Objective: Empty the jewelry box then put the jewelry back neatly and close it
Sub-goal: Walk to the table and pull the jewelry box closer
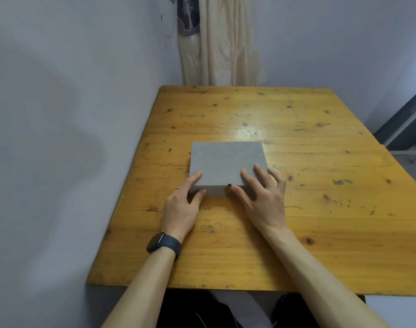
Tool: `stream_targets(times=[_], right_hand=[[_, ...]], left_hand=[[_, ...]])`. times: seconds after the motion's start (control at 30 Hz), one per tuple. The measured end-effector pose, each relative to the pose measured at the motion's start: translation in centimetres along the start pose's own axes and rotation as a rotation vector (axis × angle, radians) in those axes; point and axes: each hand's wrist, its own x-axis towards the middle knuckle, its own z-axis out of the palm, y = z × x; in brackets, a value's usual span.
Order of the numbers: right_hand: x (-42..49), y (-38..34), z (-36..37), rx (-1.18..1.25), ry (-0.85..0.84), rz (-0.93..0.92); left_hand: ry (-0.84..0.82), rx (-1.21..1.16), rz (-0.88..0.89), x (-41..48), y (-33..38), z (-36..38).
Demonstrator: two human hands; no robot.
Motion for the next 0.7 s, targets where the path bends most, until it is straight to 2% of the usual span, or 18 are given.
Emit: stream_targets(times=[0.27, 0.33, 0.43, 0.57, 0.7], right_hand=[[-0.4, -0.1, -1.0, 0.247, -0.083, 0.190], [-0.1, 0.5, -1.3, 0.262, -0.140, 0.241], [0.3, 1.3, -1.2, 0.220, -0.176, 0.217], [0.4, 1.6, -1.9, 0.203, -0.144, 0.203], [1.3, 1.3, -3.2, 0.284, -0.050, 0.194]], left_hand=[[-0.014, -0.017, -0.070, -0.1, 0.4, 0.1], [-0.016, -0.005, -0.089, -0.1, 0.5, 0.2], [-0.008, 0.018, -0.134, 0.1, 0.4, 0.1], [0.006, -0.049, -0.169, 0.2, 0.5, -0.2], [0.004, -0.049, -0.185, 0.0, 0.7, -0.3]])
